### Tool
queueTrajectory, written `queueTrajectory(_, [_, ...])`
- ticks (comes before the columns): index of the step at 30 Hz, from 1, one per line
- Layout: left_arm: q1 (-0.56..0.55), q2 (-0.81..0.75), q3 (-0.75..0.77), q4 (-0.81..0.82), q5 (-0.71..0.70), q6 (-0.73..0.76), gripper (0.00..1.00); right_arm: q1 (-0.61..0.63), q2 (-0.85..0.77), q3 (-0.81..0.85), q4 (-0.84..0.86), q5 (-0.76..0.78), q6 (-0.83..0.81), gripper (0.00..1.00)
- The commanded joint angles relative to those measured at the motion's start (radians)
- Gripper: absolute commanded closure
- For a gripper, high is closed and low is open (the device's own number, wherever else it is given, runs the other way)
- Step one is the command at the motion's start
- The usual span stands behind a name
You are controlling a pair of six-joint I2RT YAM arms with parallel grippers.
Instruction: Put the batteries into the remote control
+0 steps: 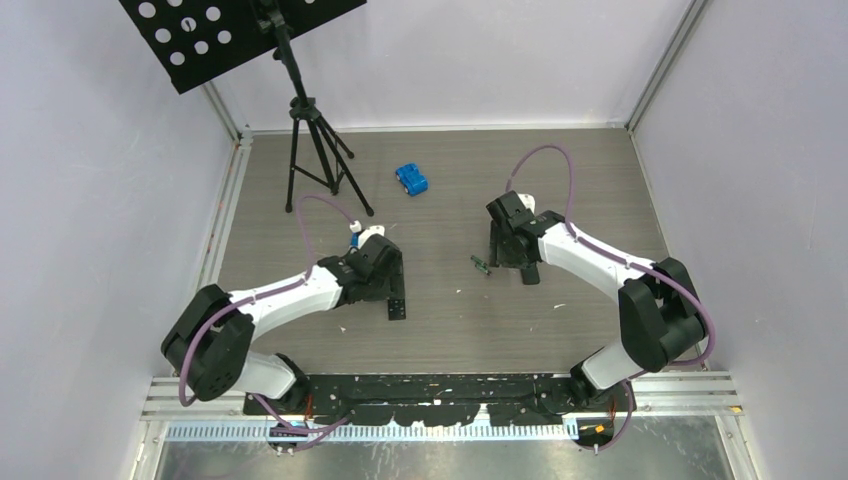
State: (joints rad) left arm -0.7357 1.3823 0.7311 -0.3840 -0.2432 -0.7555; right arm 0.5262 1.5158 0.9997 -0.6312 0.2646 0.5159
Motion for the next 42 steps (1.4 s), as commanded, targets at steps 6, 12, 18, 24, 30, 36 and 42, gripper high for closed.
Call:
queueTrajectory(6, [-0.054, 0.119, 0.064, 0.059, -0.046, -0.006, 0.26, 0.003, -0.051, -0.035, 0.071, -0.067, 0.038, 0.44])
queueTrajectory(12, [-0.087, 0.228, 0.155, -0.017, -0.121, -0.007, 0.30, 0.003, -0.081, -0.065, 0.084, -0.087, 0.047, 0.45])
queueTrajectory(18, [-0.096, 0.277, 0.197, -0.043, -0.113, -0.003, 0.61, 0.003, -0.123, -0.098, 0.099, -0.122, 0.059, 0.45])
queueTrajectory(24, [-0.096, 0.207, 0.195, 0.032, 0.003, 0.025, 0.71, 0.003, -0.227, -0.180, 0.228, -0.285, 0.105, 0.45])
queueTrajectory(30, [-0.076, 0.094, 0.209, 0.128, 0.166, 0.005, 0.71, 0.004, -0.412, -0.410, 0.632, -0.561, 0.312, 0.35])
queueTrajectory(36, [-0.002, 0.006, 0.206, 0.279, 0.434, -0.088, 0.72, 0.010, -0.602, -0.559, 0.876, -0.660, 0.447, 0.28])
queueTrajectory(42, [0.030, -0.056, 0.203, 0.430, 0.632, -0.193, 0.72, 0.015, -0.710, -0.581, 0.954, -0.724, 0.494, 0.20])
